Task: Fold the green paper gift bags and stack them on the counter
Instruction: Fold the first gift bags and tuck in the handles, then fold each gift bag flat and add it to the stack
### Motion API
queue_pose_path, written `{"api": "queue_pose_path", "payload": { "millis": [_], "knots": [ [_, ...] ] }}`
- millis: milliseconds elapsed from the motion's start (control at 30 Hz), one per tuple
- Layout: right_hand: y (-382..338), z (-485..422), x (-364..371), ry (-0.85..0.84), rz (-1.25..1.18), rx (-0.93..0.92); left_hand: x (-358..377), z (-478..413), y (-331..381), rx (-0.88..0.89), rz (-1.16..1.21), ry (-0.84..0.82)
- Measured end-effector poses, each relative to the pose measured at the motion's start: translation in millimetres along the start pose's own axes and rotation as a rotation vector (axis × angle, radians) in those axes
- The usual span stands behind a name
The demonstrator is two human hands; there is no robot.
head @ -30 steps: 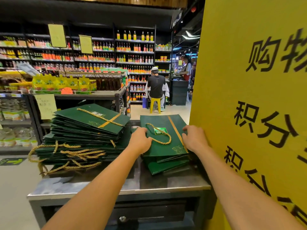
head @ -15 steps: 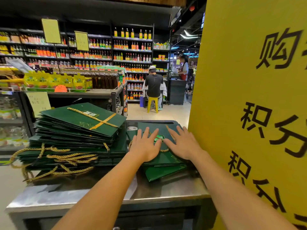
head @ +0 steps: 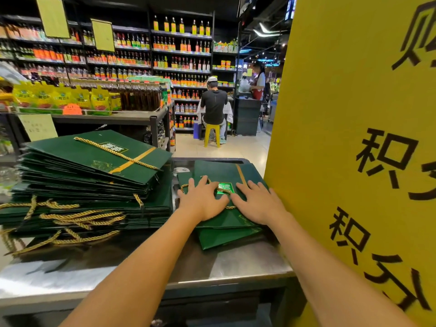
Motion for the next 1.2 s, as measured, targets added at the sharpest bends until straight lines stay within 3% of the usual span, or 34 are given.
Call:
{"api": "queue_pose_path", "payload": {
  "millis": [333,667,733,833,900,1033,1200],
  "knots": [
    [0.3,-3.4,5.0,-0.017,0.023,0.012,9.1,-19.9,-10.1,0.056,0.004,-0.091],
    [-1.2,-1.8,1.8,-0.013,-0.031,0.012,-7.5,2.5,6.9,0.023,-0.121,0.004],
    [-1.3,2.3,-8.8,0.048,-0.048,0.002,-23.6,17.7,10.5,0.052,-0.158,0.101],
    [-16.9,17.3,-36.1,0.307,-0.028,-0.044,-60.6,45.2,6.3,0.074,-0.111,0.217],
    [-37.1,28.6,-53.5,0.403,-0.179,-0.09,-91.6,65.4,-1.9,0.06,-0.061,0.277],
    [-94.7,50.1,-73.0,0.22,-0.686,-0.242,-158.3,111.6,-11.4,0.051,-0.056,0.431],
    [-162.8,61.4,-67.8,-0.05,-0.832,-0.24,-229.0,154.3,-49.7,-0.057,-0.099,0.602]
  ]
}}
Point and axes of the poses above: each hand's wrist, its own z-axis away from the middle knuckle, its own x-axis out of the palm, y = z × x, the point moved 3 cm from there along -z, towards the middle knuckle, and after that the axes turned 10 degrees about x, right-handed, at the moved point
